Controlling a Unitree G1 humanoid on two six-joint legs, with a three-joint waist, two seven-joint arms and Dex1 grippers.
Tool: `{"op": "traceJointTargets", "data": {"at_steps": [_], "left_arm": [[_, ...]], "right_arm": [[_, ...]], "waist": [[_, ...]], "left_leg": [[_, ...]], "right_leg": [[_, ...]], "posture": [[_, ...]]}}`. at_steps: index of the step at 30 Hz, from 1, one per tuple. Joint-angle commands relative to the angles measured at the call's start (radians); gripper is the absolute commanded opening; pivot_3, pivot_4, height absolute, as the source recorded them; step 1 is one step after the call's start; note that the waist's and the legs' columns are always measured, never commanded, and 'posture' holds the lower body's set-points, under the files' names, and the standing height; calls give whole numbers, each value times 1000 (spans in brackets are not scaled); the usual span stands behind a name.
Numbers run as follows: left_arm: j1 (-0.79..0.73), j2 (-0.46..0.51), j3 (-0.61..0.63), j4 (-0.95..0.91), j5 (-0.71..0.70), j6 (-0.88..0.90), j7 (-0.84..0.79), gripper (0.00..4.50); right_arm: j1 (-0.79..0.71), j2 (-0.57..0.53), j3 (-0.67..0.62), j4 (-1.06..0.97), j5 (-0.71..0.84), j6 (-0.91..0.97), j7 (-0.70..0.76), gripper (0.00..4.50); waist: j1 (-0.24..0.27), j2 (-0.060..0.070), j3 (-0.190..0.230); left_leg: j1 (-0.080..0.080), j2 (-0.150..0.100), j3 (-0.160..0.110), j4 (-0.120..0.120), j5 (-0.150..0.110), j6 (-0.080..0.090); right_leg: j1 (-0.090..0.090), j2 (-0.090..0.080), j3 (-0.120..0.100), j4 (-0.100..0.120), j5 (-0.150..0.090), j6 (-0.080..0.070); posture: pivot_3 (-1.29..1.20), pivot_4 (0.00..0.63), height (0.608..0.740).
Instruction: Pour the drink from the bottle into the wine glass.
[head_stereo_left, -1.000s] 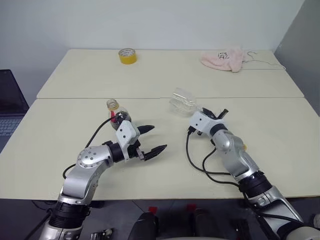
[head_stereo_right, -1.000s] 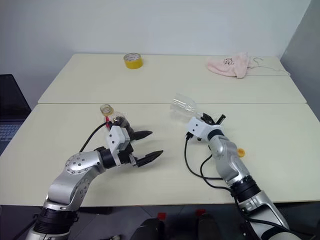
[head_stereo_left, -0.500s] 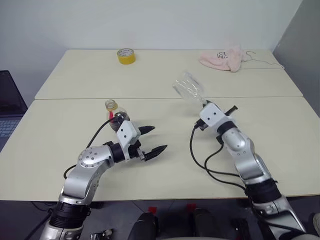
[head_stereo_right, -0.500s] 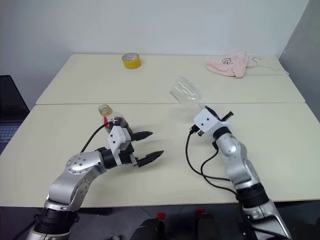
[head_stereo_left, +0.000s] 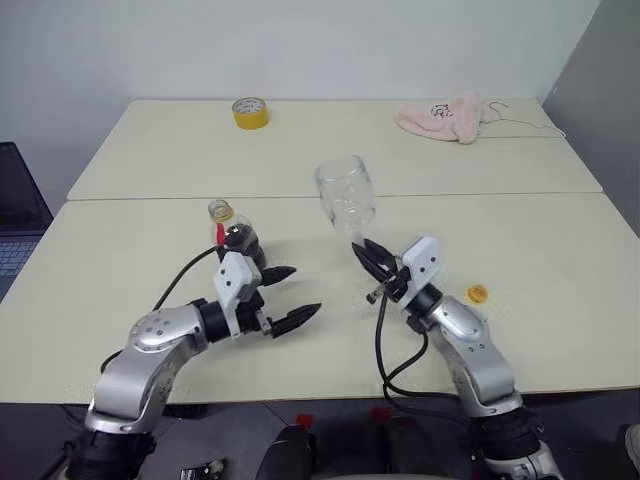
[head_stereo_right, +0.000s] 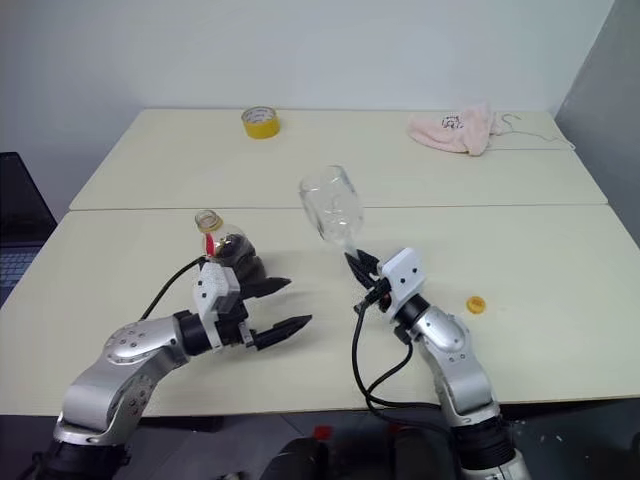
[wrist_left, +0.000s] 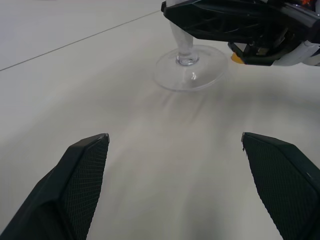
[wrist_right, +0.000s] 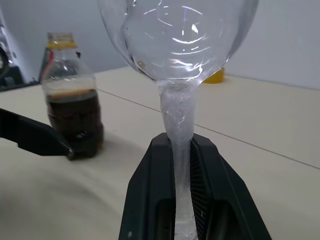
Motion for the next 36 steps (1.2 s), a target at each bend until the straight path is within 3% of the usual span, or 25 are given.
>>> {"op": "traceJointTargets", "data": {"at_steps": [1, 12, 26, 36], "left_arm": [[16, 11, 41, -68, -39, 12, 12, 4500], [35, 36, 60, -78, -52, 26, 11, 4500], [2, 38, 40, -53, -35, 19, 6, 4500], [-8, 40, 29, -77, -38, 38, 16, 4500]], "right_arm": [[-58, 48, 15, 92, 30, -81, 27, 155], [-151, 58, 17, 405, -18, -241, 81, 154], [-109, -18, 4, 376, -2, -217, 129, 153], [-116, -50, -5, 359, -9, -210, 129, 3416]], "waist": [[0, 0, 0], [1, 0, 0], [3, 1, 0], [0, 1, 0]], "left_leg": [[0, 0, 0, 0, 0, 0], [0, 0, 0, 0, 0, 0], [0, -1, 0, 1, 0, 0], [0, 0, 0, 0, 0, 0]], "right_leg": [[0, 0, 0, 0, 0, 0], [0, 0, 0, 0, 0, 0], [0, 0, 0, 1, 0, 0], [0, 0, 0, 1, 0, 0]], "posture": [[0, 150, 740], [0, 150, 740], [0, 150, 740], [0, 150, 740]]}}
